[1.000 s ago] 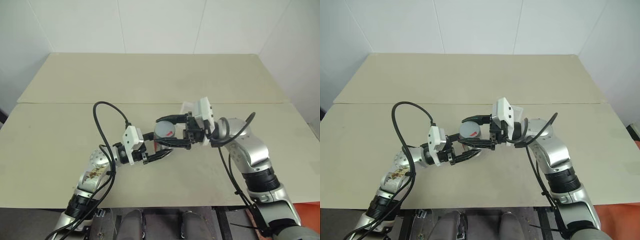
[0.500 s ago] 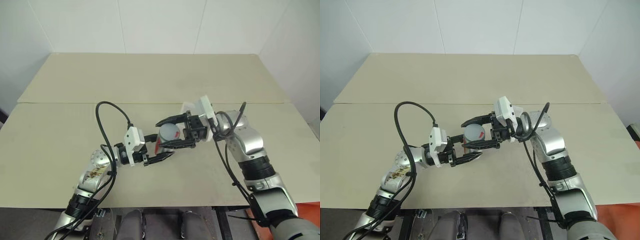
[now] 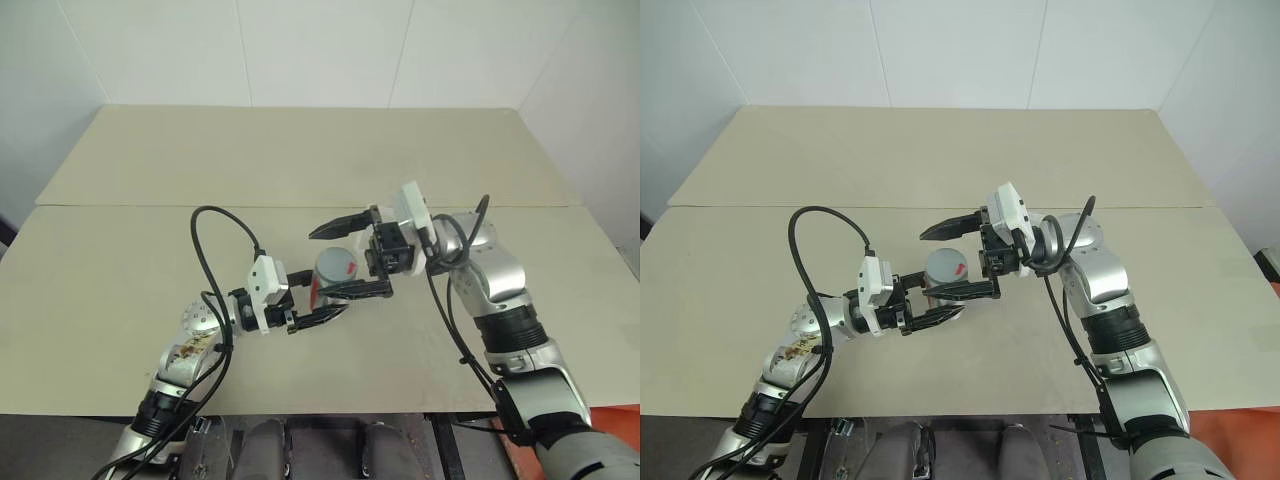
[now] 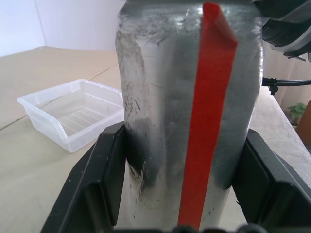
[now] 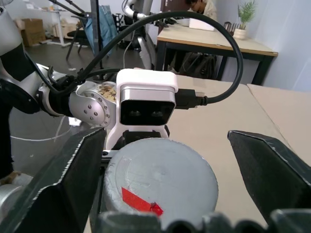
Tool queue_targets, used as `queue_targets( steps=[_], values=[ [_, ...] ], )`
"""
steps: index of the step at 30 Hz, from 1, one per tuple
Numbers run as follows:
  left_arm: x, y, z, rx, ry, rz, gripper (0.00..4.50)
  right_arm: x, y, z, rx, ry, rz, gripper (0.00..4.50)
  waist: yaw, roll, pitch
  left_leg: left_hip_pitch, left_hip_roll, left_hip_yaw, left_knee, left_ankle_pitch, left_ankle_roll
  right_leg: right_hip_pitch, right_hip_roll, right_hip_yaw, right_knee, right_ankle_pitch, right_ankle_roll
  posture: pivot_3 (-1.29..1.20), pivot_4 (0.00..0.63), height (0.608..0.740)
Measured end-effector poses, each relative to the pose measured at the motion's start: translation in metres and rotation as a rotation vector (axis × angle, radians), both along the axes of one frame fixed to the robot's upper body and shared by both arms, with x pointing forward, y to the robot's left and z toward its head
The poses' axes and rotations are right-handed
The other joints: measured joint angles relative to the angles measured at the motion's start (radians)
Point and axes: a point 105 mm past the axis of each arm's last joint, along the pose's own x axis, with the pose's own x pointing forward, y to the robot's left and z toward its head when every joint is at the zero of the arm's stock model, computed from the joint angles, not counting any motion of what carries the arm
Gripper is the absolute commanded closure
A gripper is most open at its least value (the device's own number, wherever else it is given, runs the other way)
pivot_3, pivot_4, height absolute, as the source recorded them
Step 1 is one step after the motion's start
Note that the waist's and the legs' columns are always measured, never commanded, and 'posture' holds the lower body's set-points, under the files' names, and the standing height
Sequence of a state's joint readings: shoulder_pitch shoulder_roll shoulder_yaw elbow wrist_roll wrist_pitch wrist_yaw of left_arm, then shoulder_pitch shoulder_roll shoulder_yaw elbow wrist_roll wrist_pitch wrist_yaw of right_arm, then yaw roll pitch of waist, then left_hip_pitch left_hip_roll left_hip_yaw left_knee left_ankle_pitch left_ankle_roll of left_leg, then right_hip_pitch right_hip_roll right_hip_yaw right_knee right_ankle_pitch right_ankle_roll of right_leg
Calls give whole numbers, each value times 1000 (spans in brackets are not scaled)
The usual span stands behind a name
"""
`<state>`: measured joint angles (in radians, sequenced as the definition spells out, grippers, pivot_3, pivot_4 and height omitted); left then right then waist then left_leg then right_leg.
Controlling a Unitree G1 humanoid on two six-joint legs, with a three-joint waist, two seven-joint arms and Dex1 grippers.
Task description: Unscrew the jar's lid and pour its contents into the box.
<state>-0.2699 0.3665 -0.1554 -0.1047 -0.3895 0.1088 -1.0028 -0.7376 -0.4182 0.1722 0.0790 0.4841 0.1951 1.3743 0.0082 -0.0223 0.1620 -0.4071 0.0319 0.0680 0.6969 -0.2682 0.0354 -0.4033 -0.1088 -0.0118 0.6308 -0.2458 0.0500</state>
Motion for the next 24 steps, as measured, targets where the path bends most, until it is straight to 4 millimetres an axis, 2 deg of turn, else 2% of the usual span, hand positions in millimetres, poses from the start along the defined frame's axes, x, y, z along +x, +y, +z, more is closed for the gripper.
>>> queue_targets(
  steps=[6, 16, 24],
  values=[
    [1, 0, 0, -16, -4, 9, 1738, -7, -4, 1, 0, -25, 8, 22, 1, 0, 0, 0, 0, 0, 0, 0, 0, 0, 0, 0, 0, 0, 0, 0, 150, 740],
    [10, -2, 13, -114, -65, 104, 1738, -4, -6, 7, 83, -47, -201, 22, 1, 0, 0, 0, 0, 0, 0, 0, 0, 0, 0, 0, 0, 0, 0, 0, 150, 740],
    [17, -1, 12, -139, -84, 168, 1738, 3, -5, 13, 129, -50, -333, 22, 2, 0, 0, 0, 0, 0, 0, 0, 0, 0, 0, 0, 0, 0, 0, 0, 150, 740]
  ],
)
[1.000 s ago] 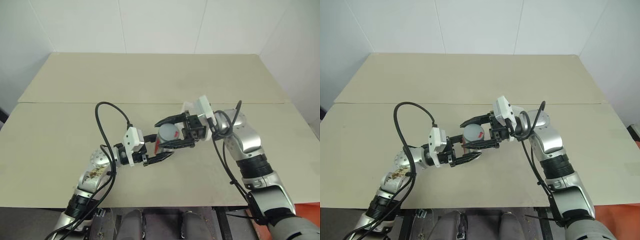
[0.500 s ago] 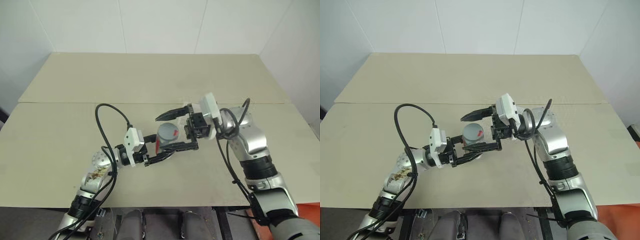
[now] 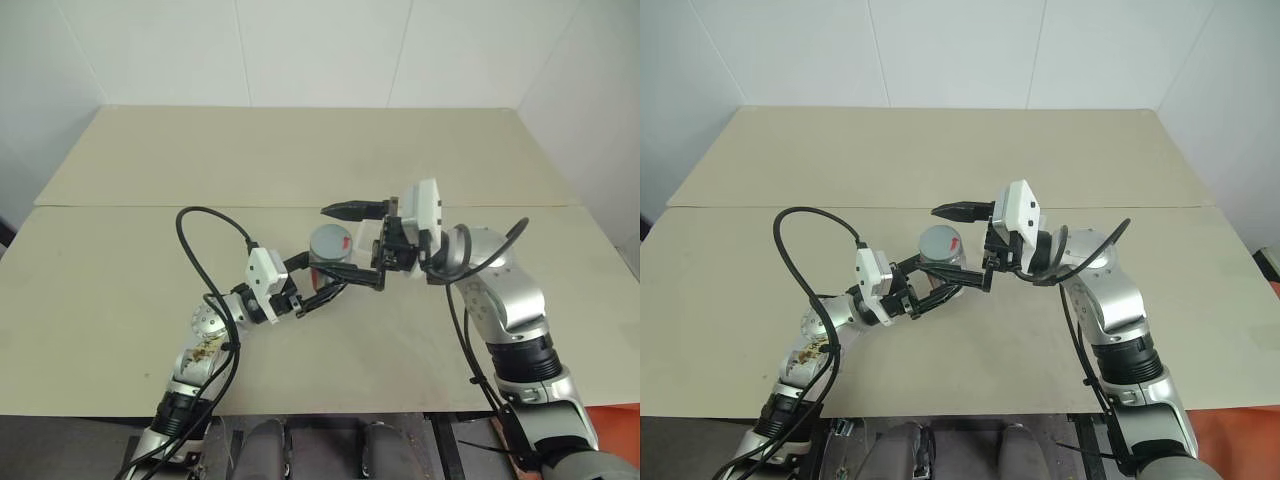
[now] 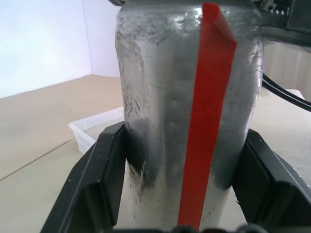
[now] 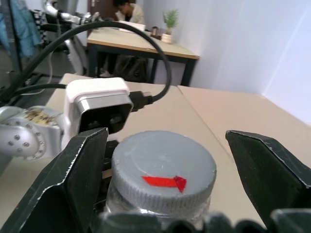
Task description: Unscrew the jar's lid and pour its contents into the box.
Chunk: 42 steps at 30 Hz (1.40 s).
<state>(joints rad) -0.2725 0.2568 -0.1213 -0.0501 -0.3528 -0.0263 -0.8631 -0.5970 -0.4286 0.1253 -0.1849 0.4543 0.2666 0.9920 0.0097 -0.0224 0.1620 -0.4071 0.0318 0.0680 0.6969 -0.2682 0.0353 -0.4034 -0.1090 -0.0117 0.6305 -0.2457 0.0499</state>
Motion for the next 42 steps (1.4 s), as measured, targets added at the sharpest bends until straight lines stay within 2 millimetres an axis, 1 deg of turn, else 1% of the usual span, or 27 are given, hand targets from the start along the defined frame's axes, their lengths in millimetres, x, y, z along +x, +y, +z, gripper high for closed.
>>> queue_targets(
  steps=[10, 13, 16, 17, 29, 35, 42],
  values=[
    [4, 0, 0, -20, -3, 29, 1738, -4, -1, -4, 11, 18, -34, 22, 0, 0, 0, 0, 0, 0, 0, 0, 0, 0, 0, 0, 0, 0, 0, 0, 150, 740],
    [4, 0, 0, -20, -6, 30, 1738, -5, -1, -6, 12, 23, -36, 571, 0, 0, 0, 0, 0, 0, 0, 0, 0, 0, 0, 0, 0, 0, 0, 0, 150, 740],
    [3, 0, 0, -19, -13, 28, 1738, -4, -1, -6, 14, 26, -43, 1539, 0, 0, 0, 0, 0, 0, 0, 0, 0, 0, 0, 0, 0, 0, 0, 0, 150, 740],
    [3, 0, 0, -17, -14, 27, 1738, -4, -1, -6, 16, 28, -43, 1714, 0, 0, 0, 0, 0, 0, 0, 0, 0, 0, 0, 0, 0, 0, 0, 0, 150, 740],
    [0, 2, -2, 20, -19, -4, 1738, -7, -2, -9, -8, 35, -6, 1714, 0, 0, 0, 0, 0, 0, 0, 0, 0, 0, 0, 0, 0, 0, 0, 0, 150, 740],
    [-5, -2, -5, 34, -16, -56, 1738, -8, -9, -9, -60, 47, 103, 1714, 0, 0, 0, 0, 0, 0, 0, 0, 0, 0, 0, 0, 0, 0, 0, 0, 150, 740],
    [-7, -6, -3, 40, -26, -88, 1738, -4, -13, -6, -105, 35, 244, 1714, -1, 0, 0, 0, 0, 0, 0, 0, 0, 0, 0, 0, 0, 0, 0, 0, 150, 740]
  ],
)
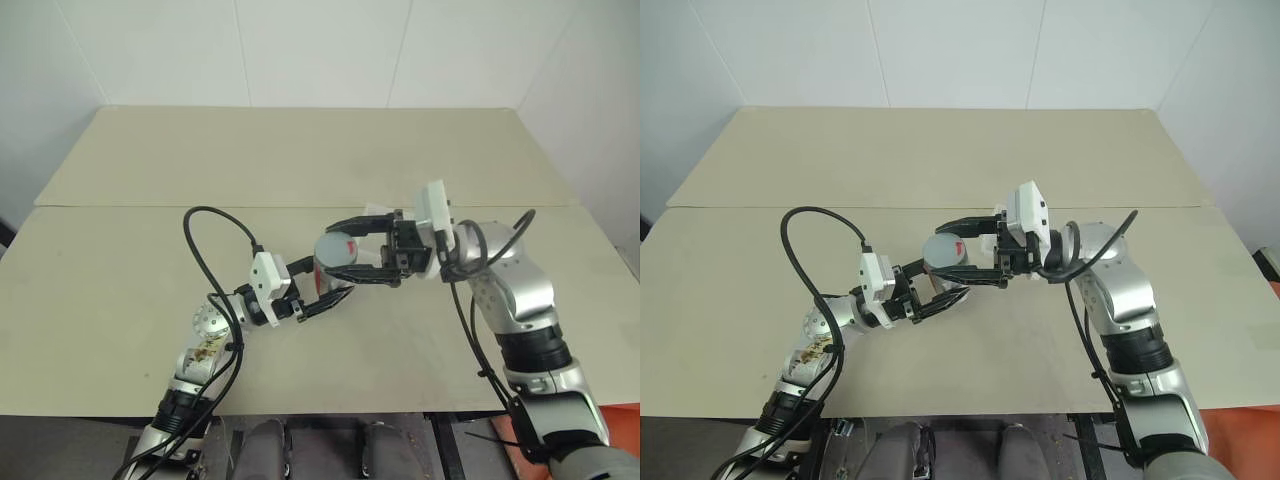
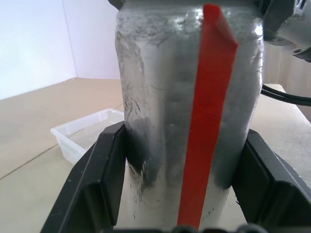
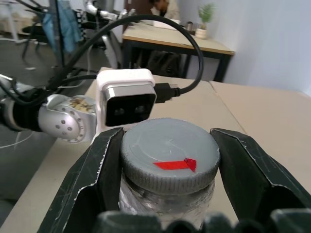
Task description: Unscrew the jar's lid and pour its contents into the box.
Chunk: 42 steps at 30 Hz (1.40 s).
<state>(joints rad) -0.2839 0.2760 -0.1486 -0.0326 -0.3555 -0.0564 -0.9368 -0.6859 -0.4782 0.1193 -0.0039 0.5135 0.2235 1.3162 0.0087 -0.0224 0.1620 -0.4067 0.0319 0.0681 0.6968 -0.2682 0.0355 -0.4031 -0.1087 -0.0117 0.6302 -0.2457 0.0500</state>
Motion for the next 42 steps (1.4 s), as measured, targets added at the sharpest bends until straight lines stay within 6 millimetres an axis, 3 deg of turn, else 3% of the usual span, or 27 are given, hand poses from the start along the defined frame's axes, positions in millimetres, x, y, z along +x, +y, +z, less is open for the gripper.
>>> queue_targets(
  steps=[17, 32, 37, 42],
  values=[
    [-4, 0, 3, 13, -8, -16, 1738, 13, 9, 8, -132, 16, 276, 1714, -5, 0, 0, 0, 0, 0, 0, 0, 0, -1, 0, 0, 0, 0, 0, 0, 150, 740],
    [-2, 4, -3, 17, 23, 16, 1738, 23, 18, 4, -185, 22, 326, 1714, -8, 0, 0, -1, 2, 0, 0, 0, 0, -1, -1, 0, 0, 0, 0, 0, 150, 740],
    [-2, 3, -3, 18, 25, 11, 1738, 28, 14, 6, -191, 41, 298, 152, -8, 0, 0, -1, 2, 0, 0, 0, 0, -1, -2, 0, 1, 0, 0, 0, 150, 740],
    [-3, 3, -1, 16, 17, 5, 1738, 28, 8, 11, -152, 19, 284, 68, -8, 0, 0, -1, 2, 0, 0, 0, 0, -2, -2, -1, 1, 0, 0, 0, 150, 740]
  ],
)
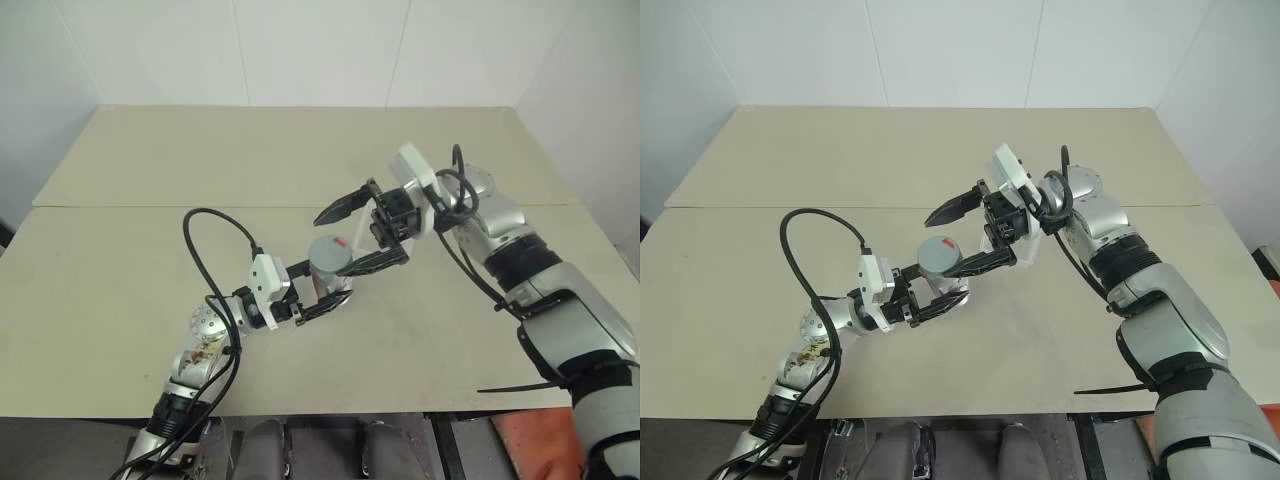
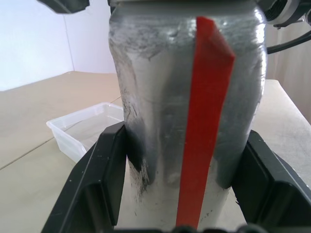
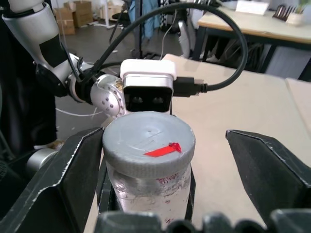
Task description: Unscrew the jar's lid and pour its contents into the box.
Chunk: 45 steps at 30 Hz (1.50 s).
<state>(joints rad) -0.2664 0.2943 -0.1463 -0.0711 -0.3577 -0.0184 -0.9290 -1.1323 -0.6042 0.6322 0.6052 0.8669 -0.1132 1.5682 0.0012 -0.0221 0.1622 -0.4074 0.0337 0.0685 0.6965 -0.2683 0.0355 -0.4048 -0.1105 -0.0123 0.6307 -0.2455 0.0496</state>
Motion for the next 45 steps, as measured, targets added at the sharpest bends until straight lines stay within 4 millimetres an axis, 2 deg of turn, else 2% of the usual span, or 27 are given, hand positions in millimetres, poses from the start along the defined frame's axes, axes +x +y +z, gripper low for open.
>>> queue_targets(
  steps=[11, 17, 21, 27, 36, 45],
  values=[
    [-1, -2, -2, -5, 5, -5, 1738, -11, -39, -6, 106, -59, -109, 68, 10, 0, 0, 0, 0, 0, 0, 0, 0, 0, -1, 0, 0, 0, 0, 0, 150, 740],
    [0, -2, -3, -8, 10, -2, 1738, -20, -46, -7, 160, -57, -264, 68, 11, 0, 0, 0, -1, 0, 0, 0, 0, 0, -1, 0, 0, 0, 0, 0, 150, 740],
    [3, -3, -4, -10, 9, 14, 1738, -34, -40, 0, 204, -99, -340, 68, 10, 0, 0, 0, -1, 0, 0, 0, 0, 0, 0, 0, 0, 0, 0, 0, 150, 740],
    [6, -4, -6, 3, -1, 30, 1738, -40, -22, 1, 229, -105, -420, 68, 10, 0, 0, 0, -2, 0, 0, 0, 0, 1, 0, 0, 0, 0, 0, 0, 150, 740],
    [9, -4, -6, 11, -10, 26, 1738, -35, -6, -1, 259, -105, -484, 68, 10, 0, 0, 0, -2, 0, 0, 0, 0, 1, 0, 0, -1, 0, 0, 0, 150, 740],
    [9, -4, -6, 12, -10, 27, 1738, -33, 5, -6, 231, -123, -465, 68, 9, 0, 0, 0, -2, 0, 0, 0, 0, 1, 1, 0, 0, 0, 0, 0, 150, 740]
  ],
)
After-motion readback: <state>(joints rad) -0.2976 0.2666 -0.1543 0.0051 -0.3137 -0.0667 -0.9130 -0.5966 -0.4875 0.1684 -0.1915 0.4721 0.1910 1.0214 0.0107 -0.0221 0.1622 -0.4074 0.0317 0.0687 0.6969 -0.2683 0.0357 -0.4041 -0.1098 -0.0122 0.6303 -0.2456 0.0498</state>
